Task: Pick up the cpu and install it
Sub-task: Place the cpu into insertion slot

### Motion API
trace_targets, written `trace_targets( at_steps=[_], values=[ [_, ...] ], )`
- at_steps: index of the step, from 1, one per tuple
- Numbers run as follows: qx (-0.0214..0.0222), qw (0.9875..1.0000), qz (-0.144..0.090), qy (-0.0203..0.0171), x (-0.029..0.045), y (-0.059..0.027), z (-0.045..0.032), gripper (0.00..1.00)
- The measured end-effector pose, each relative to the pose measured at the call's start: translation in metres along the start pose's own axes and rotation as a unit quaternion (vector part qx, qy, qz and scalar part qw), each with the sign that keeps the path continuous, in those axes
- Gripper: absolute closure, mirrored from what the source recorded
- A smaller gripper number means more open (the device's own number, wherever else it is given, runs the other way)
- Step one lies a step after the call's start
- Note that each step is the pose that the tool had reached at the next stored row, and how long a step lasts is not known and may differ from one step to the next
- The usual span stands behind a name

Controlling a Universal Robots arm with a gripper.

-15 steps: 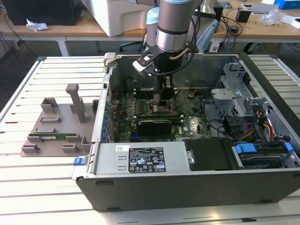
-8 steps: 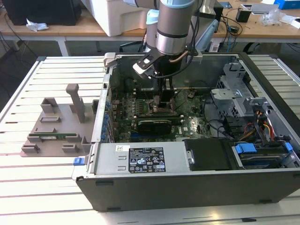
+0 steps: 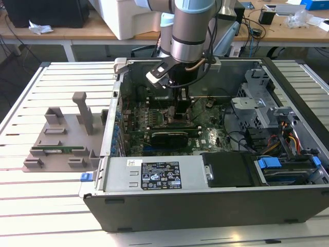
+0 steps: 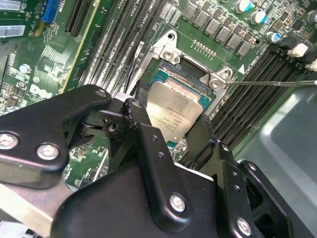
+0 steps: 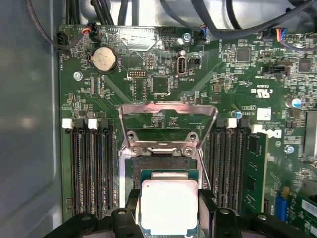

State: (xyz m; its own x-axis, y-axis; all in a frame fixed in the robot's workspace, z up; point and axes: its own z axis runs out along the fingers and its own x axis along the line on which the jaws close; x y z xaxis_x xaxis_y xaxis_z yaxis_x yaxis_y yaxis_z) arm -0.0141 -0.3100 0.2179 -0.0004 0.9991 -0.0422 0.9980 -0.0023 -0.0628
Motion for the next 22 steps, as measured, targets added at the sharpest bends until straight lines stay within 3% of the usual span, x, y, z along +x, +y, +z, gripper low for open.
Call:
trace_targets(
  at_steps=[6,18,20,22],
  values=[
    [0.0000,1.0000,0.000,0.0000,0.0009,0.0010,0.0131,0.45],
    [0.0000,1.0000,0.000,-0.0002,0.0042,0.0013,0.0193,0.45],
    [0.0000,1.0000,0.000,-0.0002,0.0042,0.0013,0.0193,0.38],
    [0.0000,1.0000,0.000,-0.0002,0.0042,0.0013,0.0192,0.38]
  ],
)
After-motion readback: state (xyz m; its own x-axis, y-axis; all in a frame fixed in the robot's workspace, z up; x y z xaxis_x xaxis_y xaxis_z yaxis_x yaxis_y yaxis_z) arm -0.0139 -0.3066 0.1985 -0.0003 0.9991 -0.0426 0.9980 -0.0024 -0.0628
